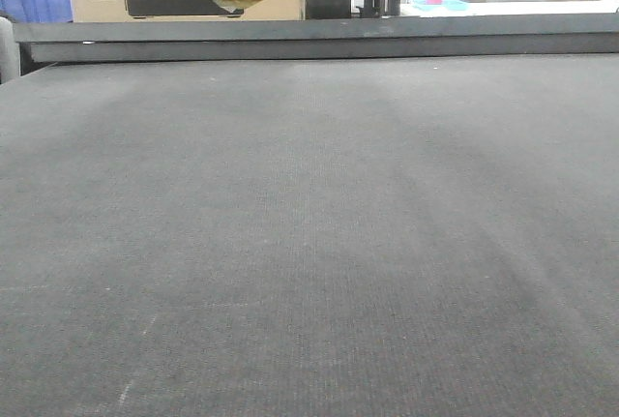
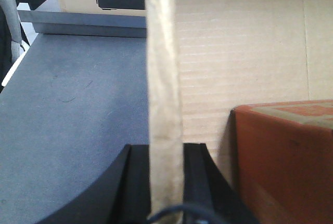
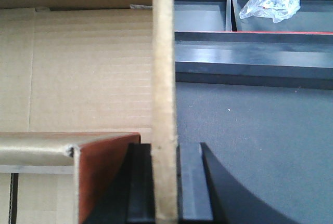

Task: Stack two boxes on right shelf middle
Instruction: 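Drive and turn the base toward the steel shelf with blue bins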

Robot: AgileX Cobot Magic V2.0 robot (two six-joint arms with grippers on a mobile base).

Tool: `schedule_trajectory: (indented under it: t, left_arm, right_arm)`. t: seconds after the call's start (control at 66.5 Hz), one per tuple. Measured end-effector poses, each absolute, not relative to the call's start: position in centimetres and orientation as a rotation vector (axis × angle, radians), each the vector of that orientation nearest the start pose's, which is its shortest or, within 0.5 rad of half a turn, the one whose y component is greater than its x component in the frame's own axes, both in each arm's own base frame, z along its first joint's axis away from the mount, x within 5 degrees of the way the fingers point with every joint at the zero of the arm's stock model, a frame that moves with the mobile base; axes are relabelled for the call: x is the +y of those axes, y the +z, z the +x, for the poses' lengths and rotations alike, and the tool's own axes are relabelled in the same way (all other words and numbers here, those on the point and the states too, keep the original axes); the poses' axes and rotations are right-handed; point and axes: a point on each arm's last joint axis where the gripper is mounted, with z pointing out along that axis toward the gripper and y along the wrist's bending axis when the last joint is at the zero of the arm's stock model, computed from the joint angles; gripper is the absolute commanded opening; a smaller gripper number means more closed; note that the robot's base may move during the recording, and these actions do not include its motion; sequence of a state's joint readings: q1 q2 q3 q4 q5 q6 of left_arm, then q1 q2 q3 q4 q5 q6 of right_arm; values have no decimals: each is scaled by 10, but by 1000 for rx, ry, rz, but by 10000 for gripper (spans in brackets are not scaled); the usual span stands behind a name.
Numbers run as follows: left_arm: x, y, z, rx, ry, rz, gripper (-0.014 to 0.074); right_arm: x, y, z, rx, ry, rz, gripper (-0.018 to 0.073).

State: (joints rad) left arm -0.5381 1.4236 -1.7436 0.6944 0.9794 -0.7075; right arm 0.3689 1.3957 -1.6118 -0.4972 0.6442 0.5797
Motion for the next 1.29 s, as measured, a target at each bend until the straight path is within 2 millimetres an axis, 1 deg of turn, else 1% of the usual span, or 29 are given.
schedule_trajectory:
  t: [1.293]
  left_arm:
    - [-105,495,271,1939,32,-96,-111]
  right_arm:
    - [86,480,295,1831,114,16,-148]
